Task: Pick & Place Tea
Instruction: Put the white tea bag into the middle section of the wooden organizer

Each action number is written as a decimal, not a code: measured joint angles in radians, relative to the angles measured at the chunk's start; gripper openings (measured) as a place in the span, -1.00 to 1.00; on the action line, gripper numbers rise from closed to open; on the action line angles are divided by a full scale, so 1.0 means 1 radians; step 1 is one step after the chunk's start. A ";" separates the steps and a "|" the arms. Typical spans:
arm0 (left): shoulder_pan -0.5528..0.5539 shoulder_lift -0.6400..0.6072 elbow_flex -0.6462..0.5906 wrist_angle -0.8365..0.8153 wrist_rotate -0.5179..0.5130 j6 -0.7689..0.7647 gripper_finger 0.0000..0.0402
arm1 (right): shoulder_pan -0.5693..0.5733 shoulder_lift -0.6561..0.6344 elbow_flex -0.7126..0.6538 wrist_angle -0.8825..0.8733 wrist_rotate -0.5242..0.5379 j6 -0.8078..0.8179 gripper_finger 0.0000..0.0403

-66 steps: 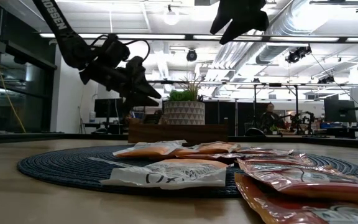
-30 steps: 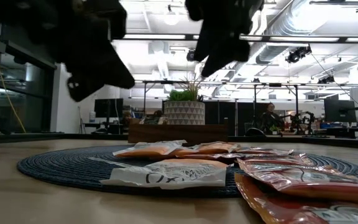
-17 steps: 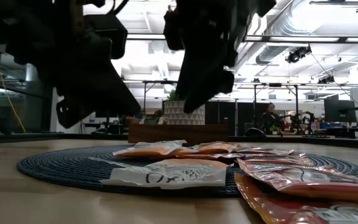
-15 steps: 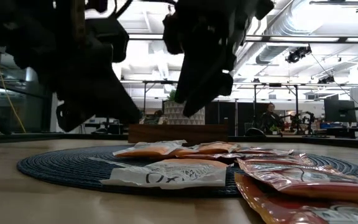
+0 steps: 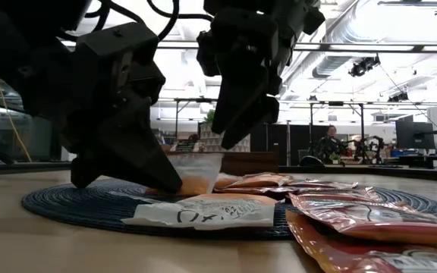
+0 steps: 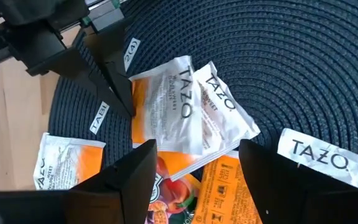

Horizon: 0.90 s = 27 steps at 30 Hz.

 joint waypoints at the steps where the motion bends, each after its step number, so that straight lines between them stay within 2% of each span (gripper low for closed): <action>1: 0.000 0.000 0.000 -0.004 0.002 0.000 -1.00 | -0.003 0.000 0.000 0.001 -0.002 -0.003 0.11; 12: 0.000 0.003 -0.001 -0.050 -0.008 -0.008 -1.00 | -0.037 0.042 0.000 0.036 -0.134 -0.088 0.11; 17: 0.000 0.004 -0.002 -0.057 -0.016 -0.008 -1.00 | -0.048 0.074 0.000 0.041 -0.152 -0.130 0.11; 23: 0.000 0.004 -0.002 -0.060 -0.016 -0.008 -1.00 | -0.057 0.079 0.001 0.076 -0.171 -0.127 0.08; 27: 0.000 0.004 -0.003 -0.058 -0.018 -0.006 -1.00 | -0.056 0.080 0.001 0.109 -0.220 -0.102 0.00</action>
